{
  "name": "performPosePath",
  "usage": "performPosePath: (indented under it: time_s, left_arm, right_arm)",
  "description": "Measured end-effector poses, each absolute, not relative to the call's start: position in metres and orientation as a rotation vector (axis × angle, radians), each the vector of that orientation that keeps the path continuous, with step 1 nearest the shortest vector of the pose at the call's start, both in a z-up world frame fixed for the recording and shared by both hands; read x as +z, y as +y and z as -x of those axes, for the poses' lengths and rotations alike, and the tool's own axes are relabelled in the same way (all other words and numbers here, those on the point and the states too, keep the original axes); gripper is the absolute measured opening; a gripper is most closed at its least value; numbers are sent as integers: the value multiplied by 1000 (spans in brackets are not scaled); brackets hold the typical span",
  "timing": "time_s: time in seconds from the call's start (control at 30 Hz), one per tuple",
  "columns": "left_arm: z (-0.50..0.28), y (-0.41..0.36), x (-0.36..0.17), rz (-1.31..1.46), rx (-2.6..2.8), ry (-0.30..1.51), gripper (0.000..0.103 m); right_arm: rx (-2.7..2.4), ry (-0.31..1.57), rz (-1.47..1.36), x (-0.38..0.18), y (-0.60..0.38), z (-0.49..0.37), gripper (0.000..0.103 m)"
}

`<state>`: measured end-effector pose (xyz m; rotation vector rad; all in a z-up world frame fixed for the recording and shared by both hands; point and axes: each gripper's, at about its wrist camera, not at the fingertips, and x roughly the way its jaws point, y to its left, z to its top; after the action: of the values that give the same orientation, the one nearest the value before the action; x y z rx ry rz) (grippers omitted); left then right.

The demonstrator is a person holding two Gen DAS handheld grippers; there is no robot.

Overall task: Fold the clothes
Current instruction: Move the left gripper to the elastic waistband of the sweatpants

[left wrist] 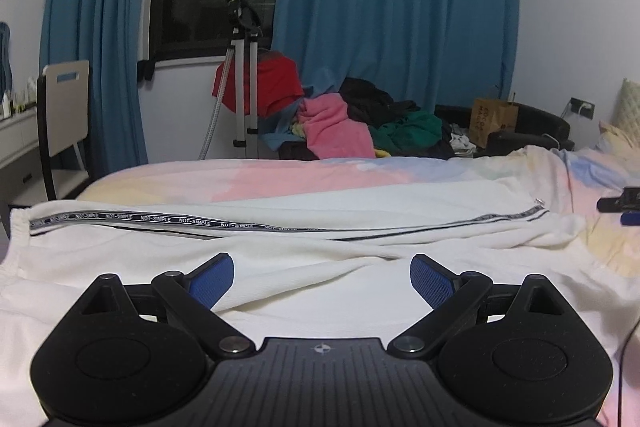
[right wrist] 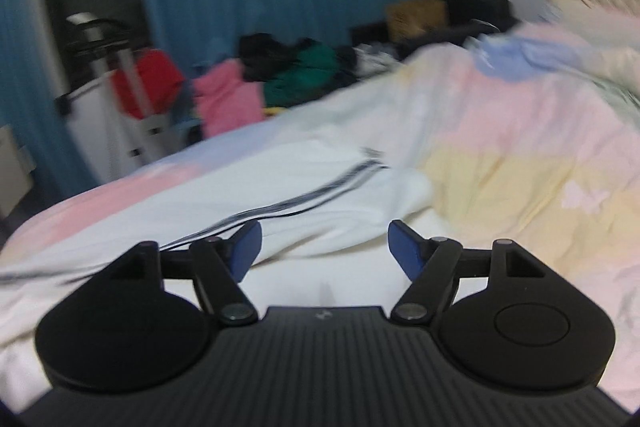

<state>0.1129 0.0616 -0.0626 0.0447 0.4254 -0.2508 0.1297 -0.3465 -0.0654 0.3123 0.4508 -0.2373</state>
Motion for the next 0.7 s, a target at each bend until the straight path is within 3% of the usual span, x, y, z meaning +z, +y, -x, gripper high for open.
performPosePath:
  time_s: [0.1, 0.33, 0.7]
  left_arm:
    - [-95, 63, -60, -52, -266, 432, 102]
    - [-73, 101, -50, 73, -231, 505, 102]
    - [-70, 245, -61, 534, 167, 761, 101]
  right_arm:
    - [-194, 435, -280, -54, -326, -103, 72]
    - [-176, 404, -251, -42, -308, -81, 72]
    - [-187, 421, -217, -46, -304, -78, 72]
